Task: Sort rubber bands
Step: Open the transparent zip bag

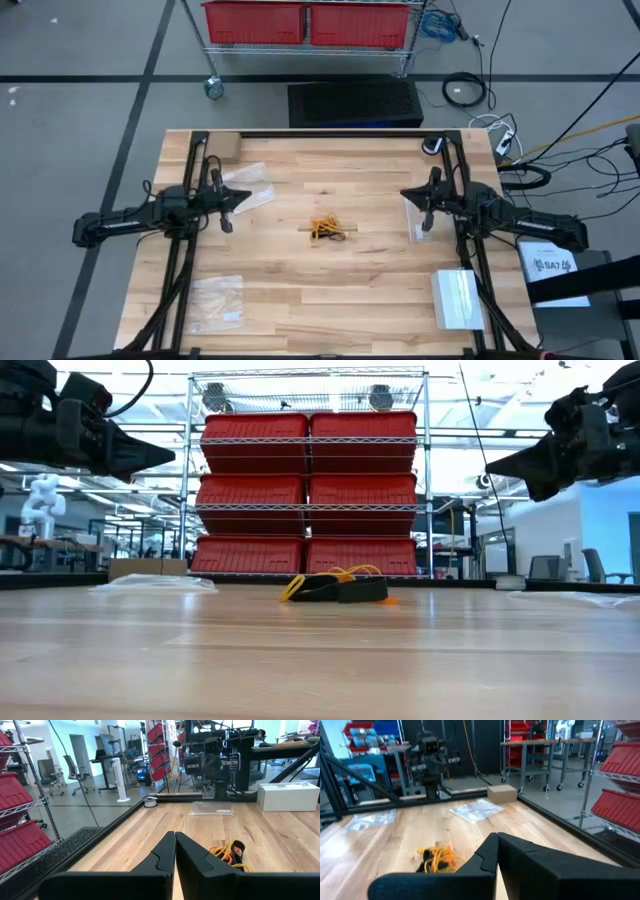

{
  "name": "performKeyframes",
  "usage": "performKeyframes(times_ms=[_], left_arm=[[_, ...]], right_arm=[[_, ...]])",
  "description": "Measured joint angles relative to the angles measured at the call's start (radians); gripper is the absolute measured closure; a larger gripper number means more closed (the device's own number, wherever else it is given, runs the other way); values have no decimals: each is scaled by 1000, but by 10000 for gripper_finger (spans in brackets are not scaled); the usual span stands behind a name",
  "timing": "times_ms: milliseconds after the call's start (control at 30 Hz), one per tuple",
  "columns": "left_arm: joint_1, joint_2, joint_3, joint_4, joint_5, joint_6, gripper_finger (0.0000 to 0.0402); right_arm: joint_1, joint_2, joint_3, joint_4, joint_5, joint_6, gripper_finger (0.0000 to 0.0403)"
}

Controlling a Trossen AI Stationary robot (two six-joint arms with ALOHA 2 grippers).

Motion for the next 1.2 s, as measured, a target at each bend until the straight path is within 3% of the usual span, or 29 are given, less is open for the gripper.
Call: performKeyframes(times_ms=[367,633,833,1033,1200], left_arm=[[0,0,0,0,0,0,381],[0,0,0,0,0,0,381],[0,0,0,0,0,0,381],[0,0,0,0,0,0,381],[0,0,0,0,0,0,381]], right_arm=[[0,0,0,96,2,199,403],[2,-2,0,223,-5,228,403],[2,7,0,211,-8,396,403],[0,60,0,132,81,383,403],[1,108,0,145,74,366,403]])
